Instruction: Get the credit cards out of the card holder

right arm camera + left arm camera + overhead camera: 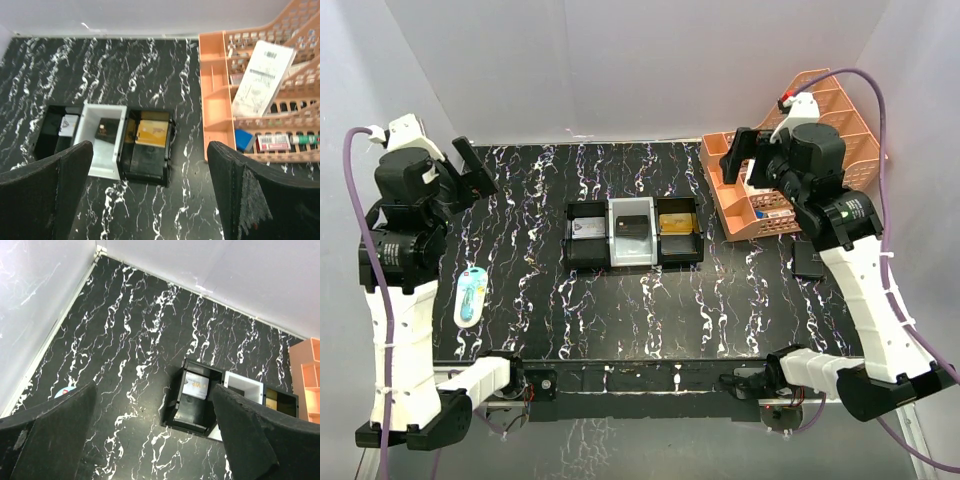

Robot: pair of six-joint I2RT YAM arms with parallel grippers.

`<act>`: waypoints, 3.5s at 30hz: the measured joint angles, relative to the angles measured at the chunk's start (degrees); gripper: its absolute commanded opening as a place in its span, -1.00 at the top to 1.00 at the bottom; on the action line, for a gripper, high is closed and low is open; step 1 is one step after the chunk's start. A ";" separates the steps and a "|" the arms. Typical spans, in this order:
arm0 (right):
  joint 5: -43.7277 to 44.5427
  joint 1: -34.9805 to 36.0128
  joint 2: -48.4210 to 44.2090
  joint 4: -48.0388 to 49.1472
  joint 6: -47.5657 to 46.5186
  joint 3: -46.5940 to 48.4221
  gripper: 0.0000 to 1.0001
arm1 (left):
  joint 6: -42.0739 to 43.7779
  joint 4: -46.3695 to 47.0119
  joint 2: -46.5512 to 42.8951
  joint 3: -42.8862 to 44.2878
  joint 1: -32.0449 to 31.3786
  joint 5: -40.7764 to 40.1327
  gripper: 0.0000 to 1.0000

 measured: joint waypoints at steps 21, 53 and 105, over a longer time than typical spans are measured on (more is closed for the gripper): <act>5.92 -11.45 -4.44 0.70 13.03 -35.34 -0.96 | -3.13 14.91 -1.92 -37.62 0.04 22.71 -0.97; 18.51 -35.08 21.94 21.14 24.30 -38.36 -0.71 | -5.84 20.06 -12.26 -44.85 0.57 31.91 -0.97; -9.29 -33.88 6.40 11.91 17.00 -52.81 -0.34 | -13.11 29.99 -14.97 -50.86 0.61 47.28 -0.97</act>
